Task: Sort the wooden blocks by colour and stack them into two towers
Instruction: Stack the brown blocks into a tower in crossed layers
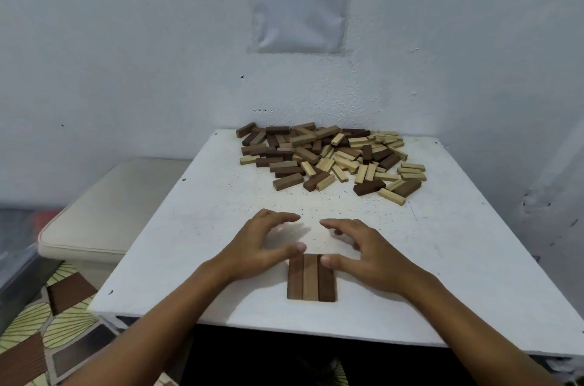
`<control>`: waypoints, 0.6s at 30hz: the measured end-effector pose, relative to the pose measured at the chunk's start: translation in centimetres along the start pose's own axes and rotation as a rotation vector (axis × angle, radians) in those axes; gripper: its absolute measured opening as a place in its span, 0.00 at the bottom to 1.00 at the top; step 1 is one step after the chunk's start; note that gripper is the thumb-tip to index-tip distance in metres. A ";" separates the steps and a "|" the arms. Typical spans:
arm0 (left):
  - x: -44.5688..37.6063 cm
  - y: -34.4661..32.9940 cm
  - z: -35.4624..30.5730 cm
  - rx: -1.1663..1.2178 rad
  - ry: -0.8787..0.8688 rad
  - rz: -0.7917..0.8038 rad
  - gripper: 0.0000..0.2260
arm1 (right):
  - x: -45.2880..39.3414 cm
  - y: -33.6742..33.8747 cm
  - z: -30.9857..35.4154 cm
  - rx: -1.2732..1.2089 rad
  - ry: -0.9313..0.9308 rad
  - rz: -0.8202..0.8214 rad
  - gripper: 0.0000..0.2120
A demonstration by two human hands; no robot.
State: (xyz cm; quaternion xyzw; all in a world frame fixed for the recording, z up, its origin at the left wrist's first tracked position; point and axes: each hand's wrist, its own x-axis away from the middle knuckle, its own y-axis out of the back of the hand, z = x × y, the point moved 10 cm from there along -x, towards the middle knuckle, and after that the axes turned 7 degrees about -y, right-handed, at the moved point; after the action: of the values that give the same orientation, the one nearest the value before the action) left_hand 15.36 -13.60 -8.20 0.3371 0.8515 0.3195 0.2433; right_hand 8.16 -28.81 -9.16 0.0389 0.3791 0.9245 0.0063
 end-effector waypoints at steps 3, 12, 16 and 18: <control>-3.4 1.8 0.9 -0.125 0.015 -0.103 0.31 | -3.1 2.4 -0.5 0.045 -0.004 -0.120 0.30; -9.9 1.9 2.7 -0.441 -0.089 -0.119 0.23 | -13.3 3.0 1.1 0.543 -0.024 -0.209 0.33; -9.3 1.6 2.1 -0.495 -0.192 -0.177 0.10 | -14.1 2.5 1.3 0.696 -0.065 -0.371 0.28; -8.5 2.0 1.5 -0.513 -0.241 -0.252 0.09 | -13.5 2.5 1.7 0.731 -0.023 -0.482 0.22</control>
State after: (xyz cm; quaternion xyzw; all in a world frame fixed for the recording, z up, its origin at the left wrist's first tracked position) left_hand 22.69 -18.14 -6.13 0.1920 0.7431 0.4492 0.4573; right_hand 21.79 -29.92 -7.08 -0.0405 0.6795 0.7012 0.2120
